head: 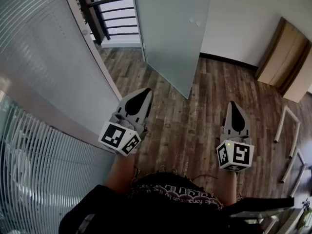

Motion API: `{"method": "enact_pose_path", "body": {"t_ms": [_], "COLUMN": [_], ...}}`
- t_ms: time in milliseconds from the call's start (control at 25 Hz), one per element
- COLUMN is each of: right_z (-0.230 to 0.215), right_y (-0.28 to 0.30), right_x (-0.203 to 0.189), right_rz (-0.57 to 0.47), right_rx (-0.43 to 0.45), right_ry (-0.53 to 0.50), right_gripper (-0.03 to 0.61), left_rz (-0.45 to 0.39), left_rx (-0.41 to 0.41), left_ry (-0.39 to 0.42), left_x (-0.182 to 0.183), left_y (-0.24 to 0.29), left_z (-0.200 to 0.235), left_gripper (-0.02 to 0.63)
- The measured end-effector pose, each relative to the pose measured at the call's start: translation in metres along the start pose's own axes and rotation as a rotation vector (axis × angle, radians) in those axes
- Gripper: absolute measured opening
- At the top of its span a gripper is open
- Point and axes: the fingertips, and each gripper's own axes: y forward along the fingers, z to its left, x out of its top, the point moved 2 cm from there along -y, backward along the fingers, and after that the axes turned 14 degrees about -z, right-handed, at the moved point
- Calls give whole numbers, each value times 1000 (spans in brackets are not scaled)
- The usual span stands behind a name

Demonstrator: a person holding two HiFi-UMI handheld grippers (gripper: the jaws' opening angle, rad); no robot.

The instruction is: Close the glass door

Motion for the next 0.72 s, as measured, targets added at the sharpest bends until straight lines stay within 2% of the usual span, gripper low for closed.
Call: {"method": "enact_pose_path", "body": {"t_ms": [600, 720], "right_z": [2, 4], "right_y": [5, 4], "right_x": [1, -2], "right_rz": [12, 5], "right_rx": [-12, -8], "right_ry": [-16, 10], "right_gripper": [3, 3], "left_rz": [-3, -3], "left_rx": [-17, -22], "left_ry": [-26, -32], "left_x": [-1, -5], "left_y": [2, 1], "left_z": [6, 9], "left_gripper": [2, 2]}}
